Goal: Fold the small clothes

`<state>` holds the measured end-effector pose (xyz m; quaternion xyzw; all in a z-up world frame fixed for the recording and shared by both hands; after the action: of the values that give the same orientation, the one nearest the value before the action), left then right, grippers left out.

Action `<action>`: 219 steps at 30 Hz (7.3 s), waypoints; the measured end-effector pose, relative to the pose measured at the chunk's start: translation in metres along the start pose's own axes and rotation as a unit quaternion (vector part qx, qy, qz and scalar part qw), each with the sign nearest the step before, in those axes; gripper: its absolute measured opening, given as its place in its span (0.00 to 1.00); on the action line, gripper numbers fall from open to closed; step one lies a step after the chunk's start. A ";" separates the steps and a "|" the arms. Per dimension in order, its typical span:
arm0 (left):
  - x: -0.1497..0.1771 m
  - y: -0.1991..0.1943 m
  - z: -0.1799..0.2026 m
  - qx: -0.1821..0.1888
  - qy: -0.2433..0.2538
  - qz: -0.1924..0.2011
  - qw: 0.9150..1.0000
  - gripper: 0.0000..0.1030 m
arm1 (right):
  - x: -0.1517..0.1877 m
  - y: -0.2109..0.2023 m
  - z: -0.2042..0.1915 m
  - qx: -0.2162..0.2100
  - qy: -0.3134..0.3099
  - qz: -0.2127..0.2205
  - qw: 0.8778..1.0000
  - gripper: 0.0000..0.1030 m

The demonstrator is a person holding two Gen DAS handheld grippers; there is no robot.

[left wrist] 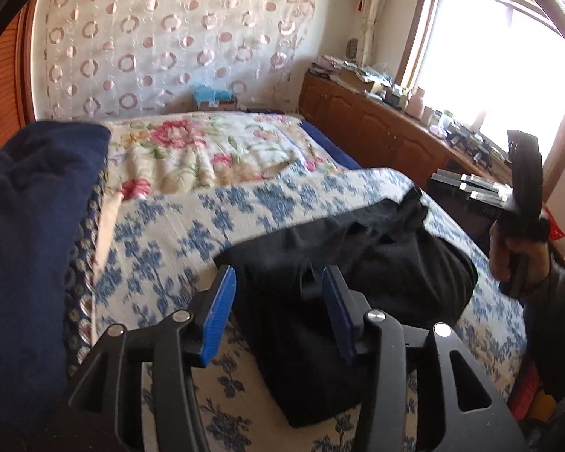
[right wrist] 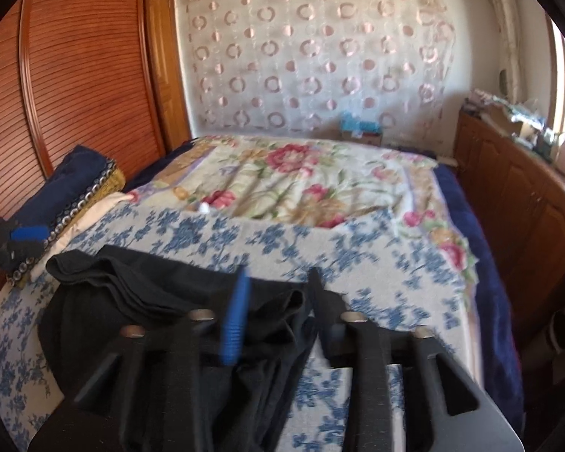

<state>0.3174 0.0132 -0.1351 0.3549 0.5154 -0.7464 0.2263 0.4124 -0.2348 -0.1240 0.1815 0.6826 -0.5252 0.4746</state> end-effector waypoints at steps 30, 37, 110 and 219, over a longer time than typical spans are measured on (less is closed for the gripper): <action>-0.019 0.052 0.000 0.032 -0.001 -0.012 0.999 0.07 | 0.026 0.032 -0.021 -0.151 -0.026 -0.052 0.987 0.07; -0.017 0.062 -0.023 -0.015 -0.033 -0.034 0.999 0.13 | 0.019 0.045 -0.002 -0.106 0.041 -0.073 0.991 0.07; -0.056 -0.140 -0.042 -0.019 -0.036 0.143 0.989 0.07 | -0.074 -0.037 -0.121 -0.155 -0.033 0.067 0.985 0.12; -0.004 -0.217 0.059 -0.174 0.000 0.187 0.967 0.57 | -0.008 -0.242 -0.102 0.071 0.044 0.166 0.983 0.82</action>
<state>0.1497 0.0372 0.0133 0.4009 0.5614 -0.5896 0.4201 0.1890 -0.2342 0.0146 0.3484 0.6246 -0.4774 0.5105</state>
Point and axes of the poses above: each gripper's, at about its wrist camera, not at the fingertips, and y roughly the way its jaws point, z to its right, x to its underside, the point moved 10 cm from there along y, roughly the way its jaws point, and after that the axes turned 2 degrees about z, right-handed, at the moved point
